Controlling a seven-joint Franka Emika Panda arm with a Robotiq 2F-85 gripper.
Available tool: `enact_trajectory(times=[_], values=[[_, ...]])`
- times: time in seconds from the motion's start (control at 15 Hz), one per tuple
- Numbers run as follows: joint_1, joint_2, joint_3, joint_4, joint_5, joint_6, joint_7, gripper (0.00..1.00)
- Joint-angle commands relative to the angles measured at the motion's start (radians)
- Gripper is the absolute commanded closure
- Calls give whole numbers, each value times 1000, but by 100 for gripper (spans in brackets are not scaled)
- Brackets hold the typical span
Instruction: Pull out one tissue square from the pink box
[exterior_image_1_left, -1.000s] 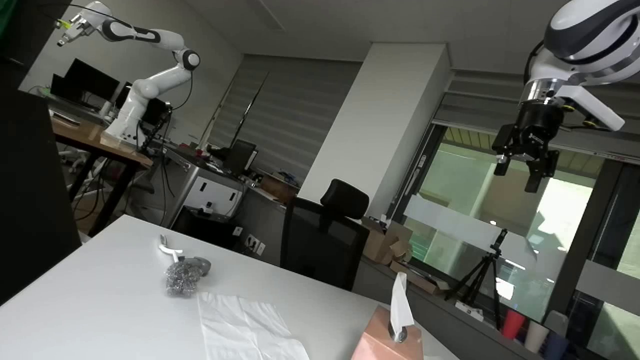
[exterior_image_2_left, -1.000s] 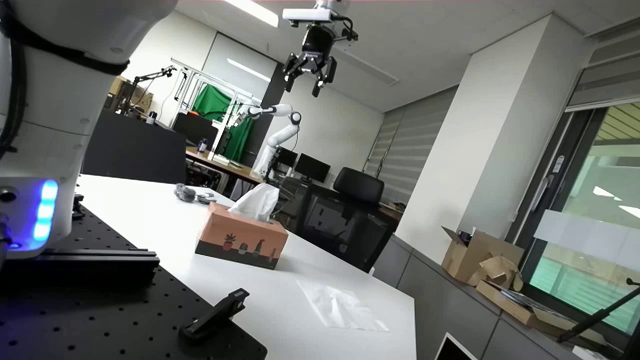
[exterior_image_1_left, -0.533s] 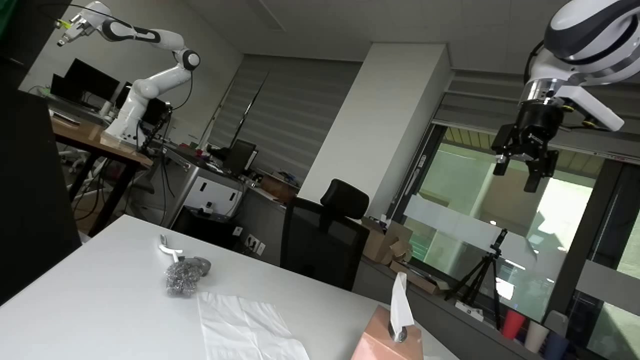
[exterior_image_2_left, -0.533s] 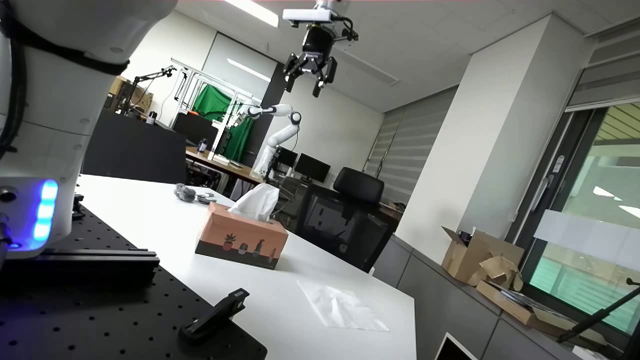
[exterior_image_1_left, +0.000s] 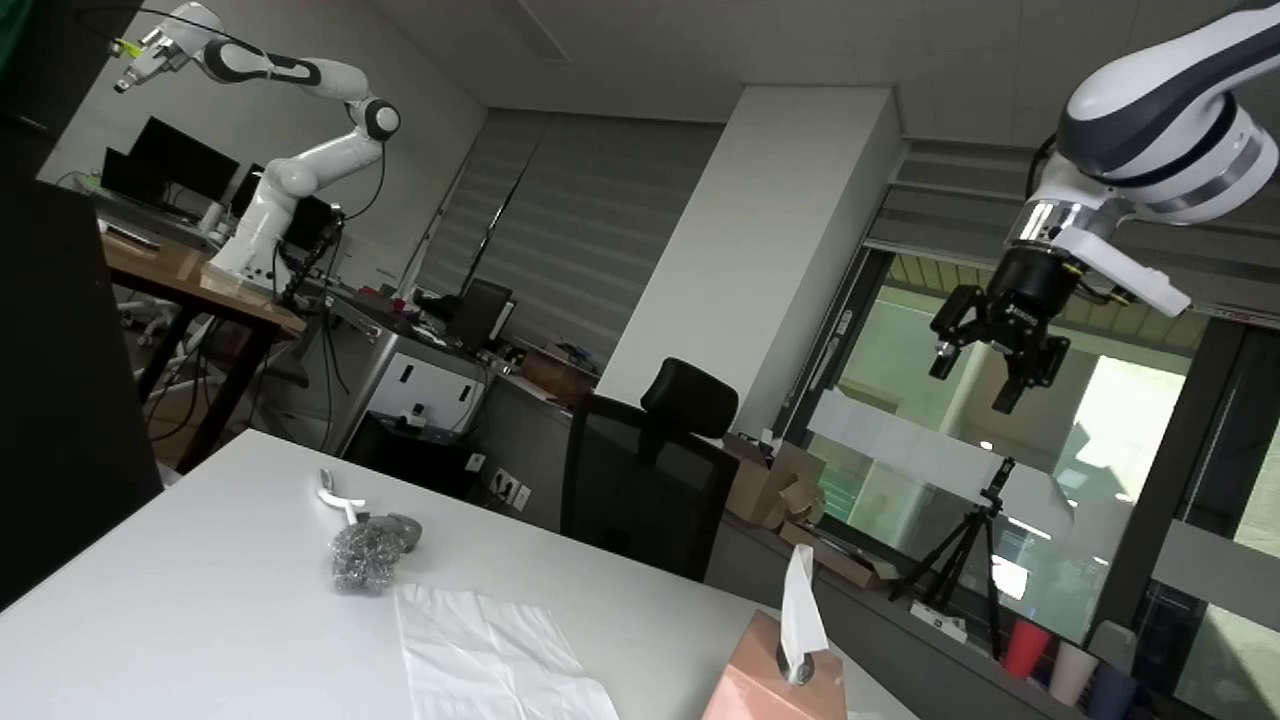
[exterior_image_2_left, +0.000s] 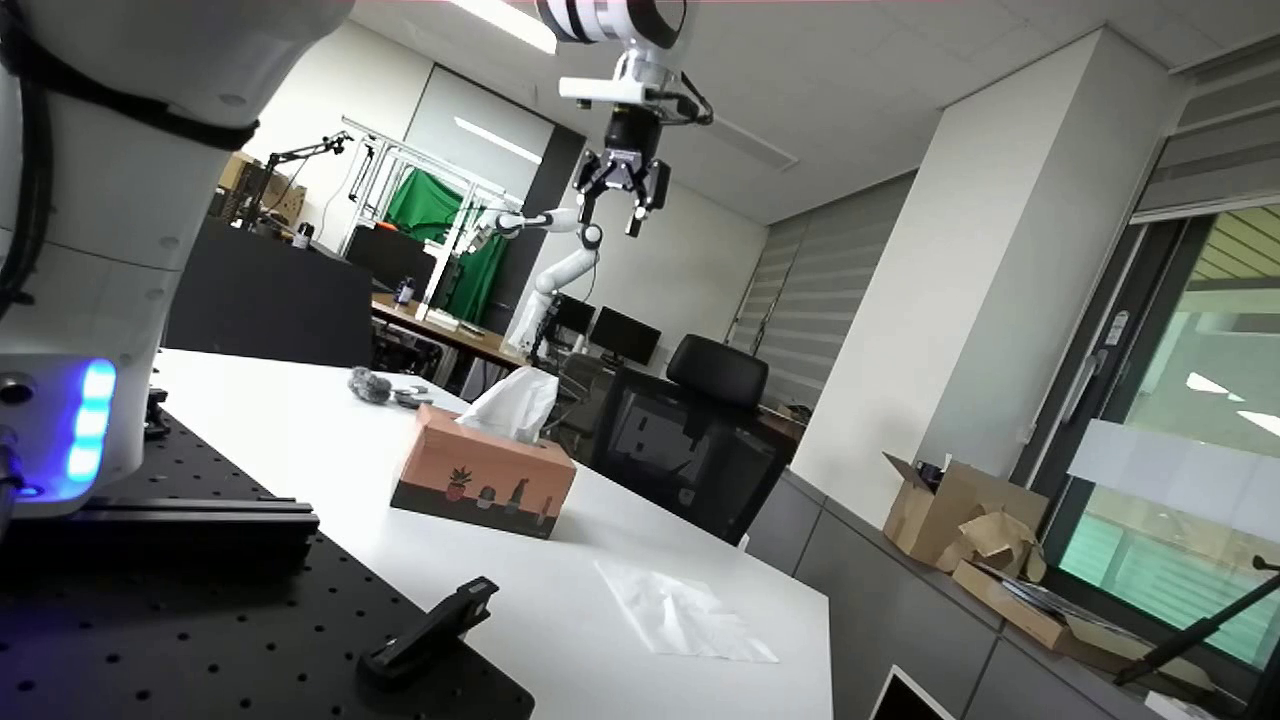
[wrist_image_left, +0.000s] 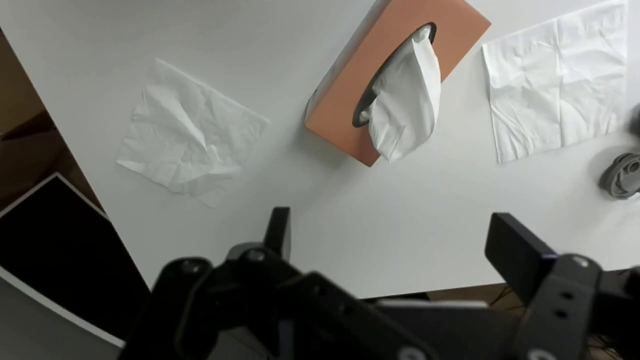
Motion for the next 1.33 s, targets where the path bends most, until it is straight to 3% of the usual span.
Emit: enact_trajectory(times=[0.0,0.27,0.67,0.8,1.13,1.2,1.27], values=[[10,6,10,-98,25,172,69,0],[11,33,46,-210,12,356,153,0],[-5,109,126,-344,-30,558,381,0],[-12,146,150,-383,-81,632,432,0],[-78,222,200,-423,-386,755,610,0],[-76,234,200,-419,-411,725,615,0],[-55,224,184,-419,-347,733,558,0]])
